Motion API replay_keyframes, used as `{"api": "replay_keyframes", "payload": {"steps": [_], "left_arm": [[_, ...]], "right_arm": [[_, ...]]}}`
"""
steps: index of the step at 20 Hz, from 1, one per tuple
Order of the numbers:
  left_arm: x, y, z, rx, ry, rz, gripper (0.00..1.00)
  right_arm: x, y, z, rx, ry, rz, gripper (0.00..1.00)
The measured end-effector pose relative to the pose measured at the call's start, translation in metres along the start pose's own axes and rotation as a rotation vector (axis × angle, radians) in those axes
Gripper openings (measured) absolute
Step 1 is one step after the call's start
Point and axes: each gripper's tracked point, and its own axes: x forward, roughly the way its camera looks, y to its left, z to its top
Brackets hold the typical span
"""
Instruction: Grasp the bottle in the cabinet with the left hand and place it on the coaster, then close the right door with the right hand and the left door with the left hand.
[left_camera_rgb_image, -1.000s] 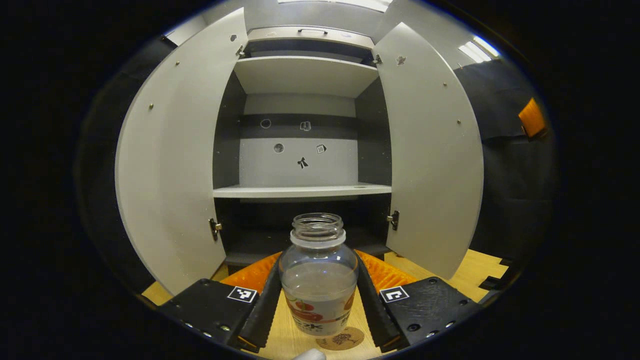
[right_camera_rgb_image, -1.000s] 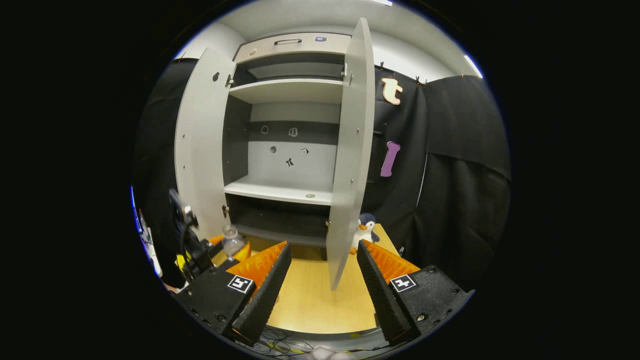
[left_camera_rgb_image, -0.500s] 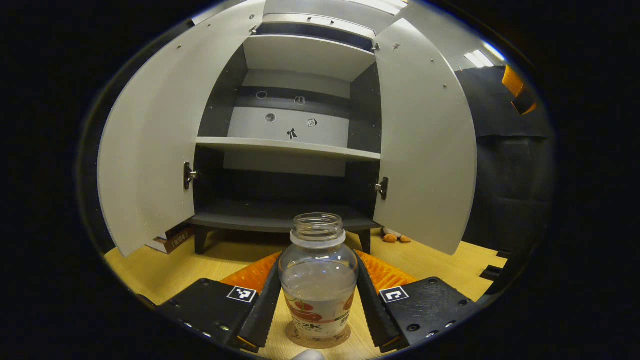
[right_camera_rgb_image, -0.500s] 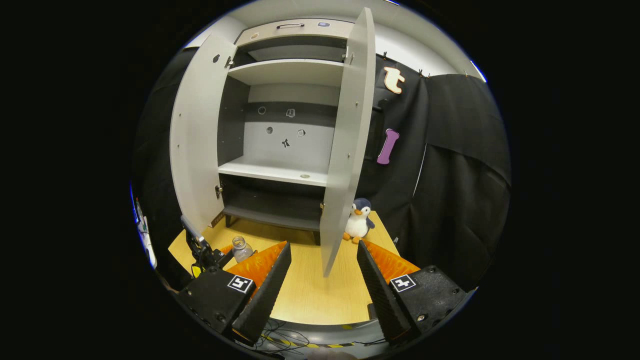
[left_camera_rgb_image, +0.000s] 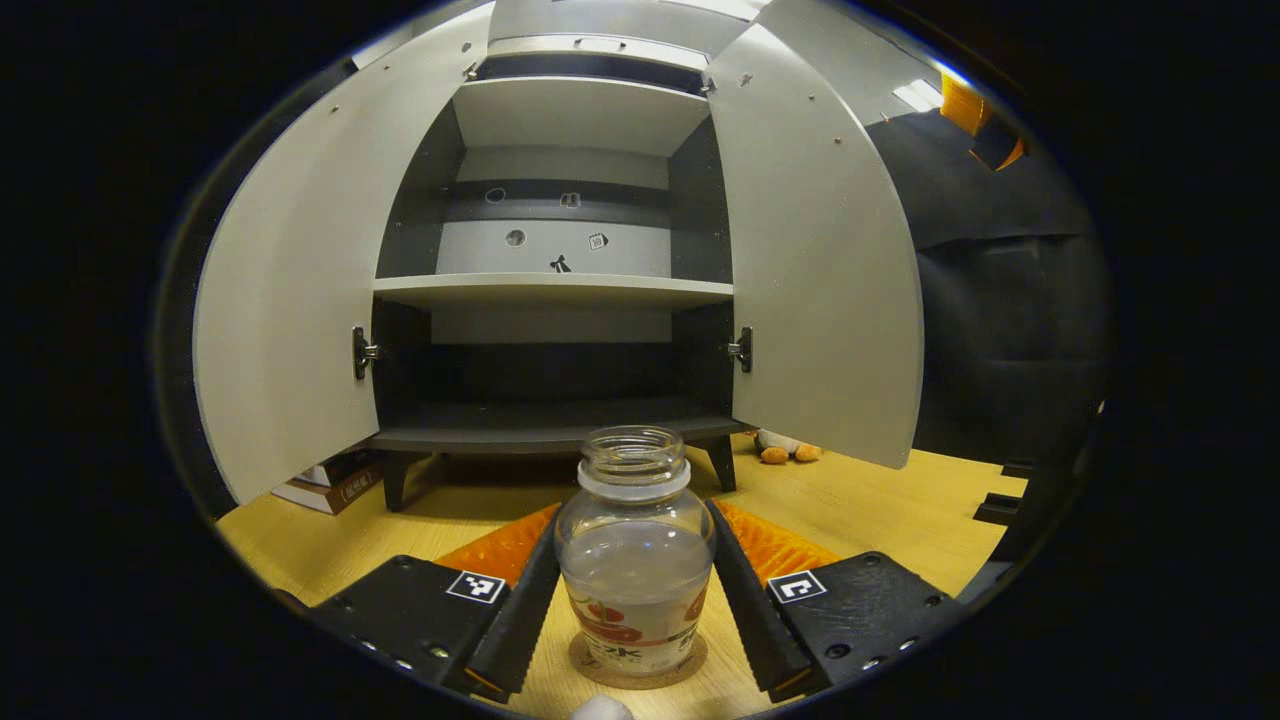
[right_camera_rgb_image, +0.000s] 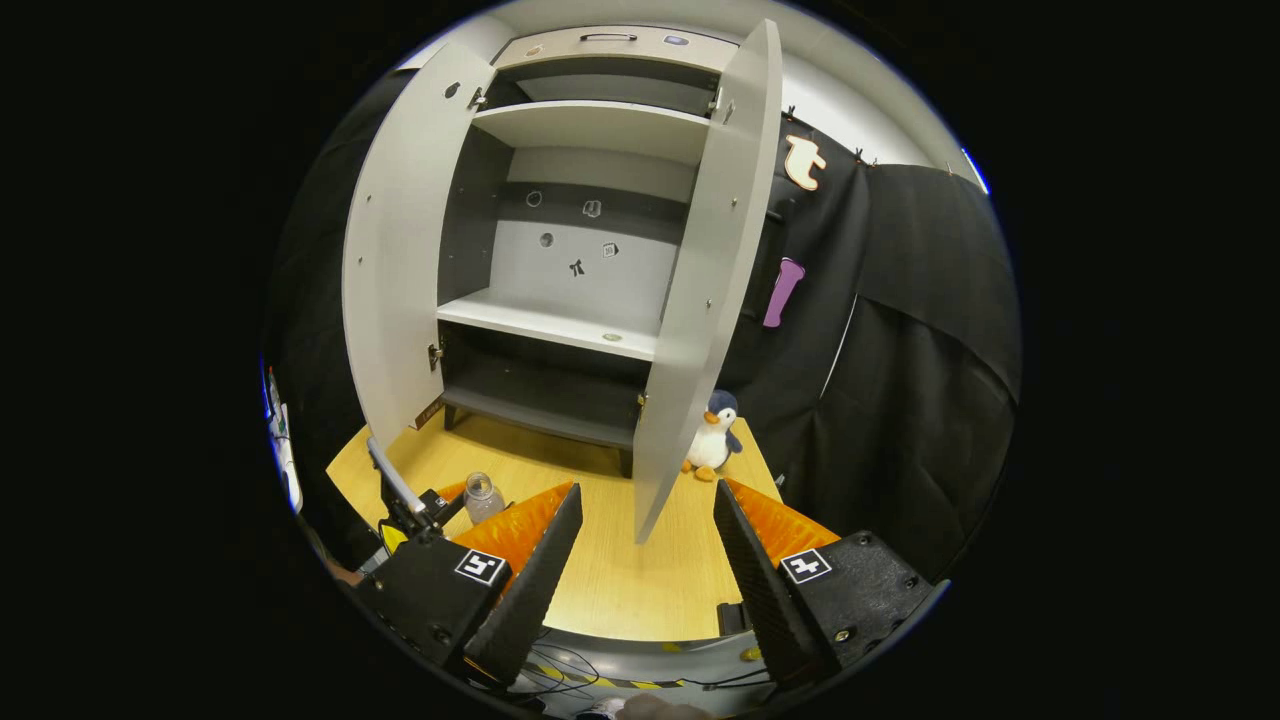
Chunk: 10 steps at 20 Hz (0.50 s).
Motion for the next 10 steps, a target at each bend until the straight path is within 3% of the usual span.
{"api": "replay_keyframes", "payload": {"steps": [1,3,5,10], "left_arm": [[0.000,0.002,0.005,0.006,-0.004,0.009,0.89],[0.001,0.005,0.022,0.020,-0.026,0.019,0.96],[0.002,0.013,0.048,0.037,-0.052,0.053,0.96],[-0.008,0.012,0.131,0.040,-0.122,0.039,0.96]], "right_arm": [[-0.003,-0.001,0.002,0.005,-0.006,-0.001,0.81],[-0.008,-0.001,0.005,0.013,-0.015,0.000,0.81],[-0.013,-0.003,0.008,0.019,-0.019,-0.004,0.82],[-0.024,-0.006,0.026,0.053,-0.077,-0.014,0.82]]}}
